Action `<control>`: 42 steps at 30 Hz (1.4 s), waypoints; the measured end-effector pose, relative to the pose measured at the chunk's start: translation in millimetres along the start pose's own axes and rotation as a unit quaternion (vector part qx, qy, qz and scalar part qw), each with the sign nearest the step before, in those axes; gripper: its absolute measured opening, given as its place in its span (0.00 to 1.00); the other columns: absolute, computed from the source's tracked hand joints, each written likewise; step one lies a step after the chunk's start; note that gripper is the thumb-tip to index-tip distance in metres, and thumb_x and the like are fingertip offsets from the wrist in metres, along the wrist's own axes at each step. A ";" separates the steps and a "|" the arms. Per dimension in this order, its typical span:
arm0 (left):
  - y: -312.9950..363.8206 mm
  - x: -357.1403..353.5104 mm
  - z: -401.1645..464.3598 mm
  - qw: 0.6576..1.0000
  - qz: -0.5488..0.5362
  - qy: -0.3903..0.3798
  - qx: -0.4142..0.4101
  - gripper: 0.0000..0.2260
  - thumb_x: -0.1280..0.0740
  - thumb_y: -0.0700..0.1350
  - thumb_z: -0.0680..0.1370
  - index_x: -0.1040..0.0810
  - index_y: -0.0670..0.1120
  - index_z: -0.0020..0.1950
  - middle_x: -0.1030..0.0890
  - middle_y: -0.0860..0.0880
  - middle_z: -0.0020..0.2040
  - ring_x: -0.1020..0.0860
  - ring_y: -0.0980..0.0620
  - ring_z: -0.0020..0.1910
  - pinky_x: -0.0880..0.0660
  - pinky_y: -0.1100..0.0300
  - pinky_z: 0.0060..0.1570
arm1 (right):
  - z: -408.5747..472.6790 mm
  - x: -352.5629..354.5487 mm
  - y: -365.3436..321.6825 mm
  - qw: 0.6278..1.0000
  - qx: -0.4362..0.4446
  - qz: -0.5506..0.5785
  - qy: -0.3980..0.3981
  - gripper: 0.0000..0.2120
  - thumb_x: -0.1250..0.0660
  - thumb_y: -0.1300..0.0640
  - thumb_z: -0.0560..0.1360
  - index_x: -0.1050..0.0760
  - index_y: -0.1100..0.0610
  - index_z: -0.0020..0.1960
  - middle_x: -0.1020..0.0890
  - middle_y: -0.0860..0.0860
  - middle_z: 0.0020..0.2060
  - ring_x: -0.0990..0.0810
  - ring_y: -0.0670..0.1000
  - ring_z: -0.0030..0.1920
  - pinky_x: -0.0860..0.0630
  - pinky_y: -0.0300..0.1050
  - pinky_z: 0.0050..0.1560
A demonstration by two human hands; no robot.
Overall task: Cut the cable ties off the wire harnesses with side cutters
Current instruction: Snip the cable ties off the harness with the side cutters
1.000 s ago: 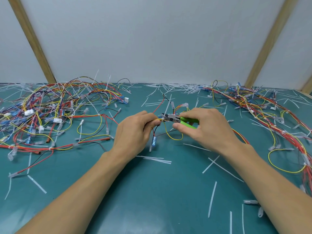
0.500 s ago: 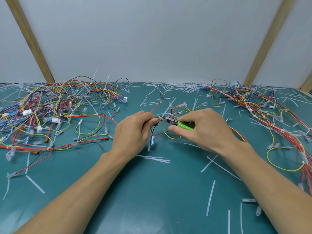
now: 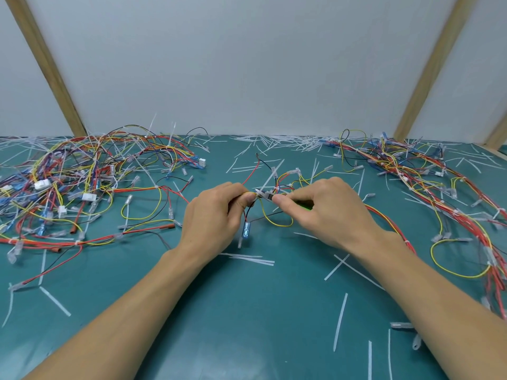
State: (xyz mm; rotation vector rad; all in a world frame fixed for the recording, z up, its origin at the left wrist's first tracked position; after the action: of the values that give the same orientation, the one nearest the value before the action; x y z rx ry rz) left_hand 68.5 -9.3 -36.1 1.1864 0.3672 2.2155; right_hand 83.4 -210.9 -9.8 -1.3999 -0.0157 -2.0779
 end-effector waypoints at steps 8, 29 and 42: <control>0.5 1.0 -0.5 1.000 0.000 0.001 -0.003 0.10 0.35 0.52 0.82 0.21 0.53 0.42 0.28 0.56 0.31 0.33 0.53 0.35 0.39 0.57 0.32 | 1.0 -0.7 -0.7 1.000 0.005 0.000 -0.002 0.28 0.39 0.34 0.80 0.17 0.56 0.39 0.34 0.57 0.25 0.38 0.54 0.32 0.42 0.44 0.28; 4.0 0.4 0.6 1.000 -0.005 -0.005 -0.003 0.11 0.35 0.52 0.82 0.19 0.51 0.43 0.25 0.54 0.33 0.30 0.50 0.34 0.36 0.56 0.33 | 2.8 1.9 0.0 1.000 -0.008 0.021 -0.011 0.32 0.45 0.30 0.75 0.16 0.55 0.40 0.33 0.55 0.27 0.38 0.53 0.31 0.43 0.43 0.29; 0.2 0.1 1.6 0.998 -0.058 0.000 0.031 0.11 0.35 0.51 0.82 0.19 0.51 0.42 0.29 0.55 0.27 0.32 0.54 0.28 0.39 0.57 0.30 | 4.0 2.3 6.3 0.994 -0.032 0.087 0.057 0.27 0.39 0.34 0.79 0.20 0.53 0.33 0.26 0.51 0.25 0.30 0.52 0.29 0.33 0.49 0.33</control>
State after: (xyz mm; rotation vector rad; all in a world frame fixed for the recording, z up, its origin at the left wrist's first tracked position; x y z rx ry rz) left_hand 69.7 -9.5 -35.0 1.1677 0.4953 2.1184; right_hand 89.3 -215.7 -8.2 -1.2684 0.2139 -2.0248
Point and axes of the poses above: each hand's wrist, its own z-axis towards the middle knuckle, its own x-axis out of the back of the hand, y = z × x, the point moved 4 cm from there along z, towards the middle knuckle
